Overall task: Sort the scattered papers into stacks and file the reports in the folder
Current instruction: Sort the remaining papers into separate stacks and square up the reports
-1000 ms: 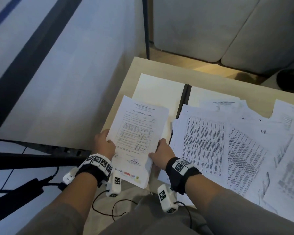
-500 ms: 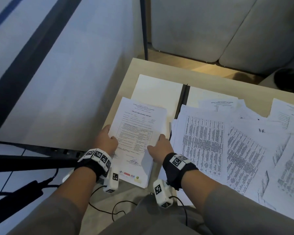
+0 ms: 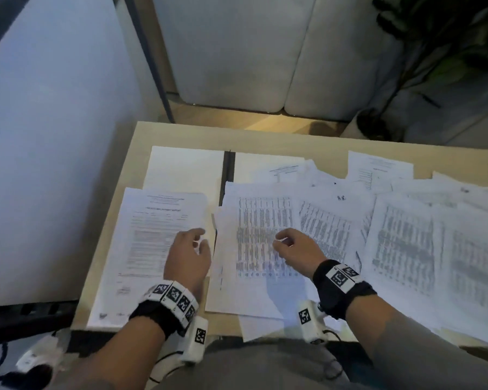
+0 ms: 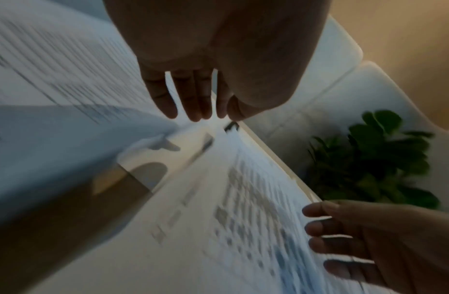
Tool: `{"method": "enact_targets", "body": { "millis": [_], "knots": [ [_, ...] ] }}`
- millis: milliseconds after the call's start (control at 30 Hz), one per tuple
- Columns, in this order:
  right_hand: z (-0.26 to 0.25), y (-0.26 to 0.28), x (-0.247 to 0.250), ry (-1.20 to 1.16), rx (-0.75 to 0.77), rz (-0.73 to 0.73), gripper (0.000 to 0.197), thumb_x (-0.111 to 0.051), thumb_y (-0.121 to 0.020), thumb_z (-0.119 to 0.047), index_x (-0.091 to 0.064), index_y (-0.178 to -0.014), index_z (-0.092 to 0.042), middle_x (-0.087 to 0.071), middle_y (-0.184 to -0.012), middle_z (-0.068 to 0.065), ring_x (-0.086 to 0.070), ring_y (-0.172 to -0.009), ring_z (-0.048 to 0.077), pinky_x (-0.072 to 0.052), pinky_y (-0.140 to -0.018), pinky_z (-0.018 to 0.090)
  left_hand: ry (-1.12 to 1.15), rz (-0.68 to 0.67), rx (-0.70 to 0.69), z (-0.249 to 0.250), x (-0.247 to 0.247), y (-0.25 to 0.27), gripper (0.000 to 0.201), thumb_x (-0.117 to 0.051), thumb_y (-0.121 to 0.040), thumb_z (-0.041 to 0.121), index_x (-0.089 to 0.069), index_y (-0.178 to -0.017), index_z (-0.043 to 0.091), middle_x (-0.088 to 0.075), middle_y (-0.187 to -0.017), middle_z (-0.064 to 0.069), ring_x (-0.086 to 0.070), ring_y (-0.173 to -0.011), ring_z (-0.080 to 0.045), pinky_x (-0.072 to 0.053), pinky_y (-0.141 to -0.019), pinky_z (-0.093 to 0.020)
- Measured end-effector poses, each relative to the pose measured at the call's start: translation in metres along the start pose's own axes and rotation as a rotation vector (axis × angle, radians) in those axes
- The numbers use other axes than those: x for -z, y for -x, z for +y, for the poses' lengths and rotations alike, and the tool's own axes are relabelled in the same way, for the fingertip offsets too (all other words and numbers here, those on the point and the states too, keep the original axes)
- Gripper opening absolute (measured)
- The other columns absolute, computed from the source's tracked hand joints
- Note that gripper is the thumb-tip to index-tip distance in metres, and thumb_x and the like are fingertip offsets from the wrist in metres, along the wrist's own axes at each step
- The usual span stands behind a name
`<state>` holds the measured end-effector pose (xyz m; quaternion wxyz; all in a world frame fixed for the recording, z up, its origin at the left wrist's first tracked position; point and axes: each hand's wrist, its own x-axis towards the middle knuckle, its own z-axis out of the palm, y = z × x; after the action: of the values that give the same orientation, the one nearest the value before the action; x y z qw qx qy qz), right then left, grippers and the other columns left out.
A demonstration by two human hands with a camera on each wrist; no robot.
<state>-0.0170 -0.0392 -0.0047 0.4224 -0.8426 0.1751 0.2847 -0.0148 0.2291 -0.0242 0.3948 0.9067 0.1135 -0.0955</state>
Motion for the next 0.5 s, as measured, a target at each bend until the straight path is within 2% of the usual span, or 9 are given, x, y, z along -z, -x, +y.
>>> {"method": "enact_targets", "body": {
  "millis": [100,167,233,267,333,400,433,467,500],
  "knots": [
    [0.05,0.005,0.041,0.014,-0.081,0.17,0.025,-0.058,-0.103,-0.038,-0.062,-0.118,-0.019,-0.067,-0.11,0.001,-0.065,-0.09,0.018,-0.053,-0.079,0.031,-0.241,-0.168,0.036,0.02,-0.05,0.008,0.053,-0.062,-0.095,0.044,-0.055,-0.143,0.024,-0.049,-0.147,-0.011,-0.045,-0.136,-0.031,-0.039,-0.113,-0.042],
    [0.082,0.007,0.065,0.009,-0.131,0.232,0.026,-0.057,-0.104,-0.035,-0.061,-0.121,-0.017,-0.066,-0.112,0.004,-0.063,-0.091,0.02,-0.048,-0.08,0.032,-0.422,-0.222,0.138,0.028,-0.069,0.013,0.08,-0.063,-0.087,0.059,-0.034,-0.156,0.03,-0.03,-0.16,-0.011,-0.026,-0.148,-0.035,-0.031,-0.119,-0.05],
    [0.115,0.007,0.089,0.054,-0.188,0.301,0.034,-0.057,-0.103,-0.033,-0.06,-0.132,-0.014,-0.063,-0.126,0.008,-0.061,-0.106,0.025,-0.046,-0.088,0.031,-0.484,-0.233,0.231,0.033,-0.081,0.013,0.098,-0.07,-0.083,0.06,-0.016,-0.16,0.032,-0.017,-0.165,-0.011,-0.017,-0.151,-0.037,-0.03,-0.12,-0.054],
    [0.134,0.006,0.102,0.122,-0.229,0.343,0.041,-0.058,-0.102,-0.035,-0.057,-0.138,-0.014,-0.057,-0.138,0.01,-0.056,-0.12,0.029,-0.046,-0.095,0.035,-0.477,-0.218,0.25,0.035,-0.086,0.012,0.106,-0.075,-0.081,0.058,-0.011,-0.161,0.031,-0.018,-0.164,-0.013,-0.019,-0.151,-0.039,-0.031,-0.119,-0.055],
    [0.165,0.006,0.121,0.311,-0.328,0.39,0.064,-0.061,-0.097,-0.046,-0.043,-0.151,-0.019,-0.034,-0.159,0.013,-0.034,-0.144,0.037,-0.041,-0.11,0.049,-0.401,-0.161,0.277,0.034,-0.089,0.006,0.117,-0.086,-0.077,0.045,-0.008,-0.162,0.028,-0.027,-0.161,-0.019,-0.029,-0.148,-0.043,-0.034,-0.118,-0.056],
    [0.192,0.007,0.137,0.423,-0.362,0.331,0.085,-0.062,-0.092,-0.058,-0.024,-0.16,-0.023,-0.014,-0.169,0.013,-0.016,-0.154,0.038,-0.033,-0.117,0.057,-0.218,-0.087,0.331,0.034,-0.086,0.0,0.112,-0.087,-0.081,0.025,-0.011,-0.163,0.024,-0.034,-0.162,-0.019,-0.041,-0.144,-0.042,-0.038,-0.116,-0.053],
    [0.202,0.007,0.142,0.453,-0.344,0.288,0.091,-0.062,-0.09,-0.062,-0.019,-0.161,-0.025,-0.009,-0.17,0.013,-0.013,-0.155,0.039,-0.03,-0.118,0.059,-0.157,-0.054,0.367,0.034,-0.083,0.0,0.101,-0.082,-0.085,0.018,-0.016,-0.162,0.022,-0.037,-0.161,-0.018,-0.047,-0.139,-0.042,-0.04,-0.113,-0.05],
    [0.212,0.006,0.145,0.478,-0.311,0.263,0.093,-0.061,-0.089,-0.065,-0.017,-0.161,-0.026,-0.007,-0.17,0.012,-0.012,-0.155,0.039,-0.029,-0.118,0.059,-0.154,-0.025,0.389,0.034,-0.079,0.001,0.083,-0.076,-0.09,0.015,-0.028,-0.157,0.019,-0.045,-0.156,-0.019,-0.055,-0.131,-0.043,-0.044,-0.108,-0.048],
    [0.218,0.006,0.147,0.501,-0.279,0.247,0.092,-0.06,-0.089,-0.067,-0.017,-0.161,-0.027,-0.008,-0.17,0.012,-0.014,-0.154,0.039,-0.029,-0.118,0.059,-0.198,-0.001,0.394,0.036,-0.075,0.003,0.06,-0.071,-0.093,0.016,-0.044,-0.146,0.015,-0.056,-0.145,-0.023,-0.062,-0.117,-0.042,-0.047,-0.102,-0.047]
  ]
}}
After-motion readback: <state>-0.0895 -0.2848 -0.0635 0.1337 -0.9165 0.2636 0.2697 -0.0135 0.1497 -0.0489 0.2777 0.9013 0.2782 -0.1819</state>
